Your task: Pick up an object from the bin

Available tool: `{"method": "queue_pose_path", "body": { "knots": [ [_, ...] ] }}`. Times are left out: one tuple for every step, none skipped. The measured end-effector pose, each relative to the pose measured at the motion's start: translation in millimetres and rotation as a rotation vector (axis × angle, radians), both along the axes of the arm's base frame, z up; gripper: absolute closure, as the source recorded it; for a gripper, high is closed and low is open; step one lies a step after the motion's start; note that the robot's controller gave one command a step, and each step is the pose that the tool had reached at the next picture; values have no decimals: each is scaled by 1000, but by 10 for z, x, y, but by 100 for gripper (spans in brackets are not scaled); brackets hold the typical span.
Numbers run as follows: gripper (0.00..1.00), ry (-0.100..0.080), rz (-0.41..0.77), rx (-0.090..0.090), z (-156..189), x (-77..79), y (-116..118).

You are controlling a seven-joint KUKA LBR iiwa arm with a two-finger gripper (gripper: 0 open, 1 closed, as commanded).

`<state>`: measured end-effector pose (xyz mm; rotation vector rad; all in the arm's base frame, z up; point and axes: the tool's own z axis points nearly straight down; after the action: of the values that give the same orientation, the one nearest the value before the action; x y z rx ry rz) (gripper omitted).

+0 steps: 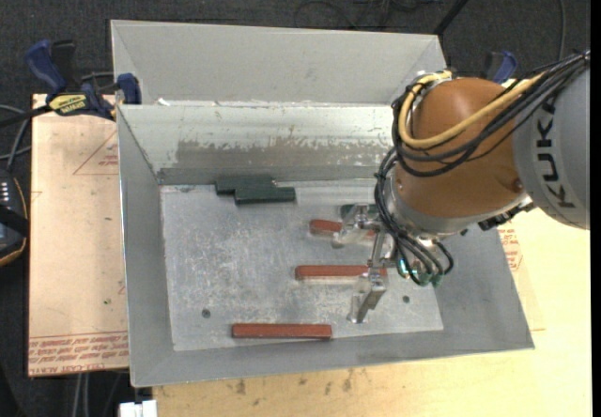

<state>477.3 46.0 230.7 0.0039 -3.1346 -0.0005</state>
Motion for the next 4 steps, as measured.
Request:
{"method": "queue_pose_path", "body": {
  "knots": [
    [0,-7,-2,1,30,14,-3],
    [0,-14,34,1,-527,191,-43],
    [100,-29,169,4,-1523,682,-128],
    [100,-29,169,4,-1523,682,-128]
  ]
}}
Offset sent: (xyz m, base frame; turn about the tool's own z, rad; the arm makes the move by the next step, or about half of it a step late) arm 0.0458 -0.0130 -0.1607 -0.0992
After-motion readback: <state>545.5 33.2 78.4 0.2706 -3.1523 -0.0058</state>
